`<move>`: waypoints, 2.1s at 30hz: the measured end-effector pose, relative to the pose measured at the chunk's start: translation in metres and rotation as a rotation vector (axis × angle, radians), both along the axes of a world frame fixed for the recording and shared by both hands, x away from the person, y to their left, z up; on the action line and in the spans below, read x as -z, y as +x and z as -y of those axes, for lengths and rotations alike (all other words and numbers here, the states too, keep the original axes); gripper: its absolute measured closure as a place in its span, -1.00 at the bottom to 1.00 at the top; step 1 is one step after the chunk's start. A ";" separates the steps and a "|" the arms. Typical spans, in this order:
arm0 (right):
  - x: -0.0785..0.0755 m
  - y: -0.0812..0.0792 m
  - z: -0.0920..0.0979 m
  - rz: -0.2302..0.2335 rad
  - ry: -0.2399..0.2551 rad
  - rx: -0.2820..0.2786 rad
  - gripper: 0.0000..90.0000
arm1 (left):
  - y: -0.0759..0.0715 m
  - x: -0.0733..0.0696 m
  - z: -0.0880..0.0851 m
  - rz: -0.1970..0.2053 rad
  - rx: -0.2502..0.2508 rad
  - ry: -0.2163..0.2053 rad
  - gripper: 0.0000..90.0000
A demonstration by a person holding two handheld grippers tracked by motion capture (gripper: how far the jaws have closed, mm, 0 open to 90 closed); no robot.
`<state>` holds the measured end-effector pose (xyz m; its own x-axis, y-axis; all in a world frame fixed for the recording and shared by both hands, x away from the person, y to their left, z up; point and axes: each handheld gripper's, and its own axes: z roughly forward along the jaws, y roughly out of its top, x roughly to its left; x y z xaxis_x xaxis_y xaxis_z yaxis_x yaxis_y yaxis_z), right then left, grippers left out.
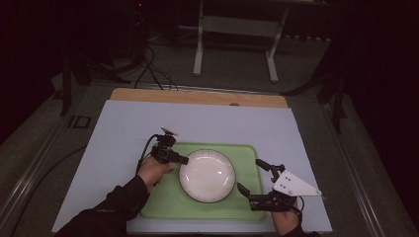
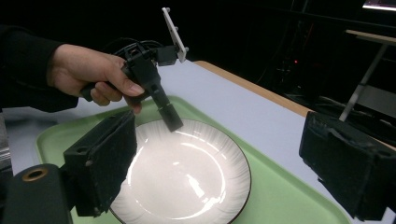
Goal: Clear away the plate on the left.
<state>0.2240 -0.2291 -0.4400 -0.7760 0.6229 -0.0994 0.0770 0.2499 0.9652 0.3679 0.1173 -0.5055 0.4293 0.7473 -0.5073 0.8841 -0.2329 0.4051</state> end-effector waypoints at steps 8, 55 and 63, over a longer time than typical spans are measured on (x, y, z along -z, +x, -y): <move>0.001 0.001 0.000 -0.004 -0.001 -0.002 -0.75 | -0.004 0.004 -0.004 0.001 -0.007 0.011 0.90; 0.003 0.002 -0.001 -0.023 -0.011 0.000 -0.75 | -0.043 -0.064 -0.038 0.379 0.158 -0.026 -1.00; 0.003 0.002 -0.002 -0.023 -0.014 0.000 -0.75 | -0.060 -0.071 -0.051 0.451 0.152 -0.021 -1.00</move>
<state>0.2258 -0.2273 -0.4429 -0.7783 0.6215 -0.0897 0.0995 0.2630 0.9596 0.3077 0.1680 -0.4344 0.7135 0.6509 -0.2593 0.5756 -0.3337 0.7465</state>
